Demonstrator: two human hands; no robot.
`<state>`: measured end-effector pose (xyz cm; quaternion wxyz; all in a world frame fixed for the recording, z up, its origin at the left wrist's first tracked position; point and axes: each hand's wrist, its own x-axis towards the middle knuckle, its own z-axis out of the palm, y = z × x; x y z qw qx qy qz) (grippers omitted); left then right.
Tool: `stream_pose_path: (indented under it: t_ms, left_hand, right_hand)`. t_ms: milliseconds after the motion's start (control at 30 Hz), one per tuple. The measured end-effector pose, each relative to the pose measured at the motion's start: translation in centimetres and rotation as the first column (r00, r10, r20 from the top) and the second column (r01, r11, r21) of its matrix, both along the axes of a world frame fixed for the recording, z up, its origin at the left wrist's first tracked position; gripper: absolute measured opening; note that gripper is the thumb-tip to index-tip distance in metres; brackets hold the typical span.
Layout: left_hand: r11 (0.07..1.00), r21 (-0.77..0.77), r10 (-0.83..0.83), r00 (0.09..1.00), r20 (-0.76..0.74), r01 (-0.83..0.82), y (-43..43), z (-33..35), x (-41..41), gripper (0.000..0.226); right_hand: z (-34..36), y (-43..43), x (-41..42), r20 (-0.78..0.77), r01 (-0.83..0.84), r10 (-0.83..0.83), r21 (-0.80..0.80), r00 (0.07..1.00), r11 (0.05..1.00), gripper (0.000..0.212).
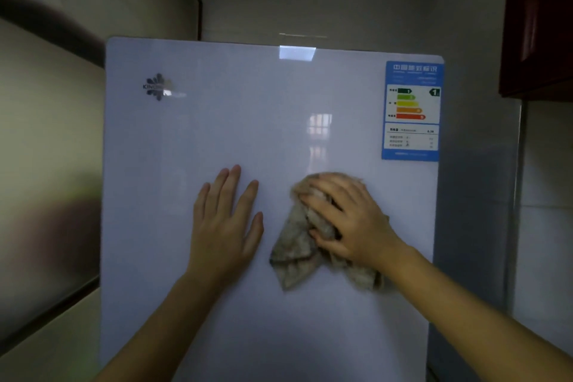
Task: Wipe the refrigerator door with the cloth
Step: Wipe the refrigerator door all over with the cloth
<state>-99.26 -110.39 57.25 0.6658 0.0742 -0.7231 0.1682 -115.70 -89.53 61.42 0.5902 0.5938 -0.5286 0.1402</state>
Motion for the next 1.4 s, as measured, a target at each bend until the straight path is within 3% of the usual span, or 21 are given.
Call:
stream_pose_path:
  t_ms: [67, 233, 367, 567, 733, 967, 1067, 1200, 1400]
  left_hand:
    - [0.999, -0.032, 0.014, 1.000, 0.003, -0.014, 0.5, 0.0, -0.2, 0.049]
    - [0.997, -0.058, 0.058, 0.998, 0.017, -0.057, 1.8, -0.6, -0.9, 0.048]
    - [0.999, 0.000, 0.050, 0.998, 0.035, -0.050, 2.5, -0.9, -1.2, 0.051]
    - [0.995, 0.075, 0.058, 0.995, 0.083, -0.065, 3.3, -1.8, -0.6, 0.054]
    - [0.991, 0.101, 0.083, 0.992, 0.095, -0.092, 3.1, -4.4, 0.6, 0.054]
    - [0.967, 0.200, 0.128, 0.980, 0.154, -0.158, 1.8, -8.1, 3.0, 0.055]
    - [0.958, 0.222, 0.145, 0.974, 0.175, -0.182, 0.8, -8.3, 4.0, 0.056]
    - [0.949, 0.240, 0.170, 0.973, 0.159, -0.205, -1.0, -7.4, 5.5, 0.055]
    - [0.941, 0.278, 0.156, 0.977, 0.143, -0.191, -3.7, -6.1, 6.9, 0.055]
  right_hand:
    - [-0.2, 0.9, -0.8, -0.021, -0.001, 0.002, 0.017, 1.000, 1.000, 0.055]
    - [-0.8, 5.3, -3.2, 0.243, 0.029, 0.034, -0.253, 0.969, 0.967, 0.057]
    - [-2.7, 8.1, -4.5, 0.306, 0.084, 0.016, -0.310, 0.952, 0.947, 0.054]
    - [-4.8, 9.0, -4.9, 0.278, 0.082, -0.008, -0.253, 0.961, 0.964, 0.058]
    - [-6.8, 9.1, -5.0, 0.252, 0.075, -0.039, -0.135, 0.967, 0.988, 0.077]
    - [-13.0, 7.8, -4.9, 0.047, 0.053, -0.061, 0.151, 0.997, 0.987, 0.069]
    - [-13.5, 7.0, -4.5, -0.002, 0.039, -0.039, 0.190, 0.999, 0.981, 0.065]
    - [-10.2, 5.6, -3.8, 0.038, -0.001, -0.004, 0.117, 0.999, 0.993, 0.064]
    - [-2.8, 0.3, 0.4, 0.228, -0.032, 0.063, -0.141, 0.972, 0.990, 0.064]
